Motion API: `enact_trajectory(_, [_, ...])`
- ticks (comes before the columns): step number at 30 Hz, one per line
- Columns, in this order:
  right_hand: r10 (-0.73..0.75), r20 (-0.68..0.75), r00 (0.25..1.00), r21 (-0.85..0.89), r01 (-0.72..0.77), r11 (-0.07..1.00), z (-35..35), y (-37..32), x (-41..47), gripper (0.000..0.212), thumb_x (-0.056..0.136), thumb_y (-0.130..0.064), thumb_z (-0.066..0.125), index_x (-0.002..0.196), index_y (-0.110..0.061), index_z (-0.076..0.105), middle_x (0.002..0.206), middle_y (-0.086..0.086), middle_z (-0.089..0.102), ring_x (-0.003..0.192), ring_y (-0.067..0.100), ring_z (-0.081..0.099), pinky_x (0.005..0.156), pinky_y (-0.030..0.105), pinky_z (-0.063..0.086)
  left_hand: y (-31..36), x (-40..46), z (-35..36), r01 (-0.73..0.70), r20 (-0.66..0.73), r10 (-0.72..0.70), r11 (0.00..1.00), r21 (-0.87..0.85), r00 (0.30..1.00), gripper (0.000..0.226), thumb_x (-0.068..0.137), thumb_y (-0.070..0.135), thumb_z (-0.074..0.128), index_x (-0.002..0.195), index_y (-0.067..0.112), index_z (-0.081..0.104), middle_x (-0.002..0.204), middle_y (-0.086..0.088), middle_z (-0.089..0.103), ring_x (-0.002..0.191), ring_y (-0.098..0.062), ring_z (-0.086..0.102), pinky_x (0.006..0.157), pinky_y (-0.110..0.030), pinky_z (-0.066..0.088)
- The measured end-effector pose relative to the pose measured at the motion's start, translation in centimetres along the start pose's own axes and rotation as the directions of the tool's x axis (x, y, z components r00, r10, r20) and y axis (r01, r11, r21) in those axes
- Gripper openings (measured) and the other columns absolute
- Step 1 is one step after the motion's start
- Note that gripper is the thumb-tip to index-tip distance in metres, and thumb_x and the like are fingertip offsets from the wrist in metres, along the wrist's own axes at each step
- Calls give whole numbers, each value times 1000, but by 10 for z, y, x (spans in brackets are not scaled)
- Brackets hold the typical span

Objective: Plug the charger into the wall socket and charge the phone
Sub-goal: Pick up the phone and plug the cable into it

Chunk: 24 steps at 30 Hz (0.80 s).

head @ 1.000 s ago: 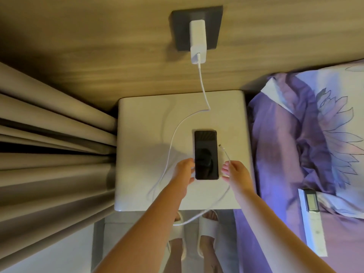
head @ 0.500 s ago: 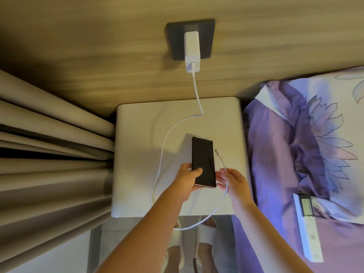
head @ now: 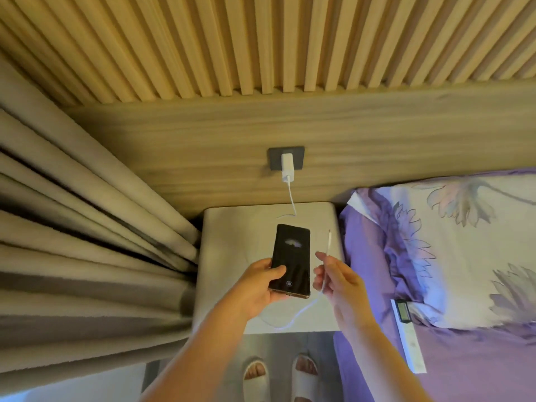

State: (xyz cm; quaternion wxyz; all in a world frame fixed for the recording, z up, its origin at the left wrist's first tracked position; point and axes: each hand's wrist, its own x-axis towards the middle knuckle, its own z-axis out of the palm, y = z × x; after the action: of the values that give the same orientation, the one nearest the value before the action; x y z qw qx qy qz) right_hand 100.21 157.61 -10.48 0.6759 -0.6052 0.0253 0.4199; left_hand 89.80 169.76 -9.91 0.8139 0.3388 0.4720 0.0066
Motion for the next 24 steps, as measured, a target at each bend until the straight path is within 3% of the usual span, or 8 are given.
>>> enact_trajectory(3, [5, 100, 995, 106, -15, 994, 20, -29, -29, 21, 92, -6, 50, 101, -9, 68, 72, 2, 66, 56, 12, 56, 51, 21, 45, 28, -40, 1, -56, -18, 55, 993, -108, 998, 23, 94, -1, 48, 115, -2, 57, 97, -17, 69, 86, -27, 69, 60, -33, 61])
enact_trajectory(5, [5, 138, 990, 109, -20, 994, 31, -45, -50, 27, 92, -1, 46, 107, -10, 66, 68, 2, 63, 52, 12, 52, 51, 24, 41, 45, -65, 4, -78, -62, 67, 978, -195, 996, 21, 93, -1, 47, 113, -4, 55, 97, -20, 66, 86, -30, 67, 54, -34, 60])
enact_trajectory(7, [-5, 158, 987, 58, -4, 998, 42, -60, -71, 28, 93, -4, 44, 108, -12, 67, 60, 1, 56, 48, 12, 46, 52, 26, 35, 61, -87, 5, -83, -95, 58, 956, -280, 994, 12, 94, -2, 47, 104, -5, 53, 96, -22, 64, 84, -32, 64, 60, -37, 57])
enact_trajectory(10, [-131, 160, 979, -69, 143, 987, 59, -80, -107, 24, 95, -21, 49, 99, -11, 71, 52, 0, 44, 44, 12, 38, 47, 24, 32, 80, -117, 8, -104, -102, 70, 921, -376, 992, 5, 94, -3, 46, 97, -5, 49, 96, -25, 61, 84, -37, 63, 68, -45, 50])
enact_trajectory(13, [-247, 182, 952, -159, 276, 948, 77, -97, -138, 21, 92, -18, 54, 87, -10, 73, 50, 1, 50, 43, 13, 45, 40, 20, 36, 94, -139, 12, -149, -80, 127, 889, -433, 989, 7, 95, -1, 44, 95, -6, 49, 93, -28, 62, 82, -39, 63, 72, -45, 52])
enact_trajectory(18, [-261, 238, 936, -238, 316, 918, 102, -117, -167, 17, 85, -11, 63, 72, -4, 71, 54, -1, 61, 44, 11, 52, 38, 24, 37, 115, -162, 24, -205, -68, 194, 877, -435, 979, 15, 97, 2, 43, 92, -7, 54, 56, -21, 69, 45, -27, 68, 41, -29, 56])
enact_trajectory(22, [-257, 228, 939, -283, 317, 905, 112, -130, -177, 25, 85, -12, 62, 62, -4, 64, 45, -1, 52, 38, 13, 42, 37, 23, 33, 129, -180, 34, -240, 8, 270, 869, -432, 963, 21, 98, 4, 39, 99, -10, 54, 69, -24, 70, 50, -29, 71, 44, -29, 56])
enact_trajectory(24, [-277, 212, 937, -299, 332, 895, 114, -133, -179, 30, 87, -16, 61, 58, -6, 59, 43, 1, 48, 37, 14, 38, 38, 24, 29, 133, -190, 39, -248, 42, 295, 865, -436, 955, 23, 99, 4, 37, 93, -11, 54, 63, -25, 71, 49, -30, 70, 42, -30, 56])
